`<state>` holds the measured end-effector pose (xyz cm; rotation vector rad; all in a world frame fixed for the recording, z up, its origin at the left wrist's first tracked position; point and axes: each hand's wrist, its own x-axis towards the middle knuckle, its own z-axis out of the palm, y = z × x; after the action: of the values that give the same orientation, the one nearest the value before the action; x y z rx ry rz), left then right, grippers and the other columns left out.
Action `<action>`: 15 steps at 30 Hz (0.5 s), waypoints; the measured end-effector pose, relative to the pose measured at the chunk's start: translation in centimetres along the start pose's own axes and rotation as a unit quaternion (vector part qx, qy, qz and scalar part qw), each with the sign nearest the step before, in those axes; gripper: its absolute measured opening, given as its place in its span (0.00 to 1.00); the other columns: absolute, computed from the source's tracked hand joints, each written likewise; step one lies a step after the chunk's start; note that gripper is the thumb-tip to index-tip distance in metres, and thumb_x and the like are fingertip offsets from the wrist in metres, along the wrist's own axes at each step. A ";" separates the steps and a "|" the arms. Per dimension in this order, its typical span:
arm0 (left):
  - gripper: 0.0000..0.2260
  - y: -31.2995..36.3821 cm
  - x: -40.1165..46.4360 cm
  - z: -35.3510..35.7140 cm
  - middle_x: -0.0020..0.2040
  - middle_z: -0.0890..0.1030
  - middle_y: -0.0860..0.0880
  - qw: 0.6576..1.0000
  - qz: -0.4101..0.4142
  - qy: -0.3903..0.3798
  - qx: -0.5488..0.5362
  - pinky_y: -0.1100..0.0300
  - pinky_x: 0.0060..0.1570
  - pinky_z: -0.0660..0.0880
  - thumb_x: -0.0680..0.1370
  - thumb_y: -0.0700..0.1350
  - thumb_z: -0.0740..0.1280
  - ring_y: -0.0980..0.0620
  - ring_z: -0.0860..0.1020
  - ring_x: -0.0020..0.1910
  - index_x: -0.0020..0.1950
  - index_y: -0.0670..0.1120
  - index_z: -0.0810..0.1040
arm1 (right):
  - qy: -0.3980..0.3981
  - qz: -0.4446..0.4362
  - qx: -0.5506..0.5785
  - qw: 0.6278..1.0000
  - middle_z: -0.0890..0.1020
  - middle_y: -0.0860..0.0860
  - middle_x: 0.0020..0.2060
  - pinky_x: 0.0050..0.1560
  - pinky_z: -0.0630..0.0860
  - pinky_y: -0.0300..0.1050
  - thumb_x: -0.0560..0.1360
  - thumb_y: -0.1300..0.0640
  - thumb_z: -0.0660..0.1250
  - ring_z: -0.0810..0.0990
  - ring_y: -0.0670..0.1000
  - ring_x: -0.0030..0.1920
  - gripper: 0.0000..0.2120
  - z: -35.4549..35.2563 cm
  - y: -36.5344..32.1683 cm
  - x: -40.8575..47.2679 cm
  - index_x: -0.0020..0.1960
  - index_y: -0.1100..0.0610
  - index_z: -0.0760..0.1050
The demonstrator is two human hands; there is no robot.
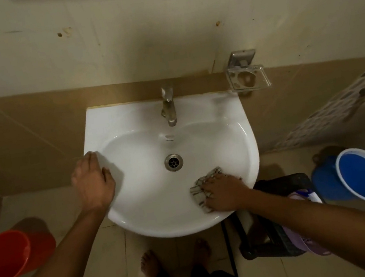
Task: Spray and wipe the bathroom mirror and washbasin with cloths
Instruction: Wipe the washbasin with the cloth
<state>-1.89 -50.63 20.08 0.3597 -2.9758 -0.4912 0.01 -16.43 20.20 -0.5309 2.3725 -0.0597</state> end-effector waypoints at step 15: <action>0.25 -2.3 0.5 0.9 0.73 0.67 0.34 0.998 0.047 -0.016 -0.030 0.39 0.71 0.64 0.79 0.42 0.58 0.35 0.65 0.73 0.75 0.34 0.62 | 0.118 0.175 0.286 0.935 0.41 0.56 0.80 0.77 0.44 0.63 0.83 0.46 0.53 0.39 0.61 0.79 0.35 0.4 -15.3 15.1 0.80 0.52 0.36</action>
<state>-2.01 -52.61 18.49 0.2075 -2.9839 -0.5785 -4.46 -36.28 13.26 0.1906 2.4826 -0.6609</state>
